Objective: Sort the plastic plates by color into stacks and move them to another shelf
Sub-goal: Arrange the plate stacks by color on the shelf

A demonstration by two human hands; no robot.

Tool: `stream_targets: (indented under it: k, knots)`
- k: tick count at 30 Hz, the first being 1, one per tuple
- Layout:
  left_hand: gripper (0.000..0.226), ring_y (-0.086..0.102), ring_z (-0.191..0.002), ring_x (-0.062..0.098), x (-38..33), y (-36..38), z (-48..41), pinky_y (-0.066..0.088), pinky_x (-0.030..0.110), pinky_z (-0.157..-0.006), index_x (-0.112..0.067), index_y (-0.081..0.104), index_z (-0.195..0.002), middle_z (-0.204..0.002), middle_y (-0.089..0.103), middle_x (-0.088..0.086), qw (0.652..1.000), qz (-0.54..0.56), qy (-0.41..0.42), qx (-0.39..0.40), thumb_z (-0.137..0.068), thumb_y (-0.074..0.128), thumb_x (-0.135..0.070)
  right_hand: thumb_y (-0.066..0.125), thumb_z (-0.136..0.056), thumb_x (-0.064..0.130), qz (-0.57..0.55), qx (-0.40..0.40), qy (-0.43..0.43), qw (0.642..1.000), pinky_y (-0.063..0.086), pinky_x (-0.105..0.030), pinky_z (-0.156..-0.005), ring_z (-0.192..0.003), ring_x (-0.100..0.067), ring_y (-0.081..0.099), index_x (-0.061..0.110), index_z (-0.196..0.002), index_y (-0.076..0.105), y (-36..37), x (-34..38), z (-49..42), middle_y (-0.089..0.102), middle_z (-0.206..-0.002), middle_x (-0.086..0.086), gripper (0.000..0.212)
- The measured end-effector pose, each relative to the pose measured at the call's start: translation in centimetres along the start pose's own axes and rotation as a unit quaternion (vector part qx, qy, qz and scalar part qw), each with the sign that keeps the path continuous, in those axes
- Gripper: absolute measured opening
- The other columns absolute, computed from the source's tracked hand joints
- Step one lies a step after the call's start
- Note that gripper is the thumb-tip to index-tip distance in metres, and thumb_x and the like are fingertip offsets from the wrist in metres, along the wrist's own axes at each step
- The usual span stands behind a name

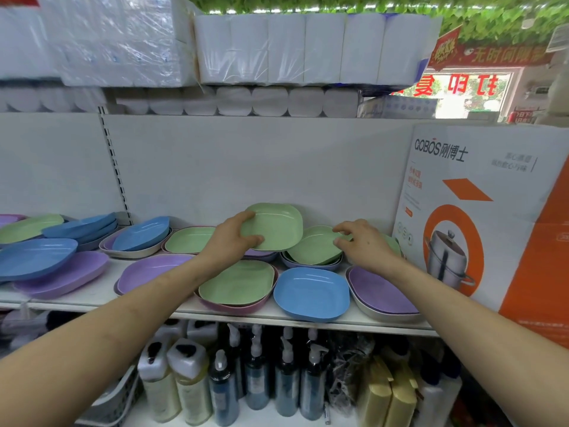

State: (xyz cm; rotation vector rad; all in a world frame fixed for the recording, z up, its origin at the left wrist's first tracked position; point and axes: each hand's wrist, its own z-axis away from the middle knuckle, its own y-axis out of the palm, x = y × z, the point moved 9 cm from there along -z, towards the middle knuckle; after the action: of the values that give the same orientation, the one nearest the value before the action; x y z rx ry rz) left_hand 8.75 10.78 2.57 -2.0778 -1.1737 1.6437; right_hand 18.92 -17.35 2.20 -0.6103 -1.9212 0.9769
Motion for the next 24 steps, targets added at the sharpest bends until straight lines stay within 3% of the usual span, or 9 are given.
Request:
stream_targets:
  k: [6, 9, 12, 15, 18, 22, 24]
  knots:
    - [0.065, 0.055, -0.124, 0.02, 0.8, -1.4, 0.7, 0.042, 0.031, -0.105, -0.024, 0.05, -0.15, -0.145, 0.056, -0.004, 1.0, -0.004, 0.006, -0.019, -0.09, 0.075, -0.024, 0.064, -0.096, 0.037, 0.01, 0.026, 0.017, 0.999, 0.039, -0.028, -0.095, -0.112, -0.023, 0.058, 0.028, -0.132, 0.065, 1.4, -1.2, -1.8, 0.051, -0.117, -0.004, 0.038]
    - [0.065, 0.054, -0.125, 0.019, 1.2, -1.7, 1.0, 0.041, 0.028, -0.104, -0.024, 0.049, -0.15, -0.146, 0.056, -0.005, 1.0, -0.009, 0.004, -0.022, -0.091, 0.074, -0.023, 0.068, -0.094, 0.037, 0.016, 0.051, 0.029, 0.998, 0.041, -0.031, -0.1, -0.118, -0.024, 0.058, 0.026, -0.131, 0.066, 2.2, -1.2, -2.7, 0.058, -0.125, -0.008, 0.039]
    - [0.065, 0.055, -0.124, 0.018, 1.6, -1.7, 1.2, 0.043, 0.03, -0.104, -0.026, 0.049, -0.15, -0.145, 0.056, -0.006, 1.0, -0.01, 0.002, -0.02, -0.09, 0.075, -0.025, 0.068, -0.091, 0.021, 0.026, 0.06, 0.042, 0.997, 0.044, -0.031, -0.099, -0.12, -0.024, 0.059, 0.025, -0.127, 0.069, 2.6, -1.2, -3.4, 0.062, -0.133, -0.007, 0.036]
    - [0.065, 0.056, -0.123, 0.017, 2.3, -1.7, 1.3, 0.046, 0.034, -0.105, -0.032, 0.049, -0.149, -0.142, 0.057, -0.007, 1.0, -0.001, -0.009, -0.011, -0.09, 0.075, -0.029, 0.05, -0.084, -0.003, 0.024, 0.044, 0.049, 0.998, 0.045, -0.029, -0.1, -0.122, -0.024, 0.058, 0.023, -0.121, 0.071, 2.5, -1.3, -3.9, 0.064, -0.134, -0.006, 0.05]
    - [0.066, 0.055, -0.126, 0.016, 2.7, -2.0, 1.4, 0.047, 0.038, -0.108, -0.036, 0.048, -0.148, -0.142, 0.056, -0.01, 1.0, 0.008, -0.014, -0.006, -0.089, 0.075, -0.032, 0.043, -0.082, -0.007, 0.025, 0.034, 0.045, 0.998, 0.045, -0.032, -0.105, -0.125, -0.025, 0.057, 0.02, -0.118, 0.072, 2.1, -1.0, -3.9, 0.063, -0.137, -0.007, 0.054]
    - [0.066, 0.053, -0.122, 0.011, 2.7, -2.6, 1.6, 0.042, 0.027, -0.1, -0.034, 0.047, -0.15, -0.143, 0.054, -0.011, 1.0, 0.014, -0.015, -0.009, -0.09, 0.075, -0.029, 0.04, -0.084, -0.008, 0.015, 0.016, 0.042, 0.999, 0.044, -0.027, -0.099, -0.125, -0.028, 0.057, 0.016, -0.121, 0.072, 1.2, -0.9, -3.9, 0.061, -0.14, -0.01, 0.055]
    - [0.066, 0.052, -0.121, 0.01, 2.5, -2.9, 1.6, 0.038, 0.024, -0.097, -0.03, 0.047, -0.151, -0.144, 0.054, -0.009, 1.0, 0.013, -0.013, -0.012, -0.091, 0.074, -0.026, 0.038, -0.088, -0.008, -0.013, 0.009, 0.045, 0.999, 0.042, -0.028, -0.104, -0.129, -0.028, 0.055, 0.016, -0.126, 0.071, 0.6, -1.1, -3.8, 0.057, -0.144, -0.011, 0.057]
